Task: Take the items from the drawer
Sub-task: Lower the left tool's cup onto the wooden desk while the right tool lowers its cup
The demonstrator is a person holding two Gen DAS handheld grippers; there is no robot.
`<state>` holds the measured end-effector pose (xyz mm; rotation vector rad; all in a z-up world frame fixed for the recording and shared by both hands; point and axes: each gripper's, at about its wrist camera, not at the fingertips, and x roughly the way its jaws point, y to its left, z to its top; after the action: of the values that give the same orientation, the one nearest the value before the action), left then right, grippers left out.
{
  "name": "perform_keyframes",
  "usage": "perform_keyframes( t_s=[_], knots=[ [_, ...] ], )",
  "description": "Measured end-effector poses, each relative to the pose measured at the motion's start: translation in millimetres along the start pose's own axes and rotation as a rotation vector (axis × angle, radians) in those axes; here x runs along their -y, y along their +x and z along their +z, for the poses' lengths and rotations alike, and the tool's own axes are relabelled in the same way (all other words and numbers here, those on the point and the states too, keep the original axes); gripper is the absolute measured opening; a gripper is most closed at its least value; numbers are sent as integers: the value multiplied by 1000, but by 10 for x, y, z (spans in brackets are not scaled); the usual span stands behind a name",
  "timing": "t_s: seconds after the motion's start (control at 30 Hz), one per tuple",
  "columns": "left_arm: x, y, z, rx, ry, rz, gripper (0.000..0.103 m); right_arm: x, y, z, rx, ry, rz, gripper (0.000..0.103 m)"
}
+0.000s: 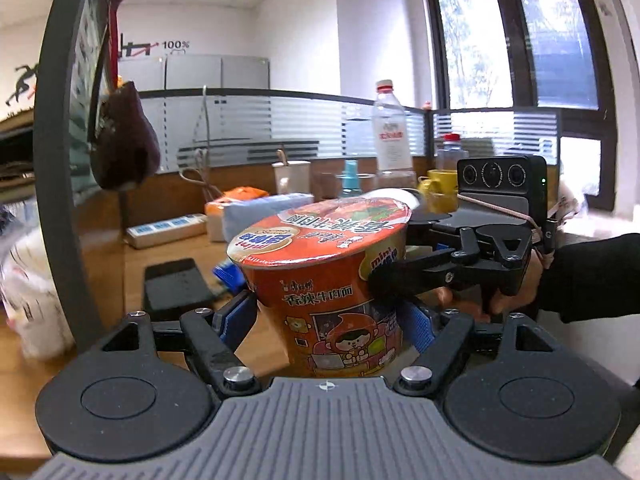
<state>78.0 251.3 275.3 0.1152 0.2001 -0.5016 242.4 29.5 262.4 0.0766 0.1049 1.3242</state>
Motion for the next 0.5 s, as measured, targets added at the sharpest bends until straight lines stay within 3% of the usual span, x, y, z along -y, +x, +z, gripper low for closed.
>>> perform_keyframes(
  t_s=[0.13, 0.5],
  knots=[
    [-128, 104, -7, -3, -1, 26, 78, 52, 130, -88, -25, 8, -73, 98],
    [-218, 298, -161, -17, -25, 97, 78, 78, 87, -168, -42, -27, -148, 103]
  ],
)
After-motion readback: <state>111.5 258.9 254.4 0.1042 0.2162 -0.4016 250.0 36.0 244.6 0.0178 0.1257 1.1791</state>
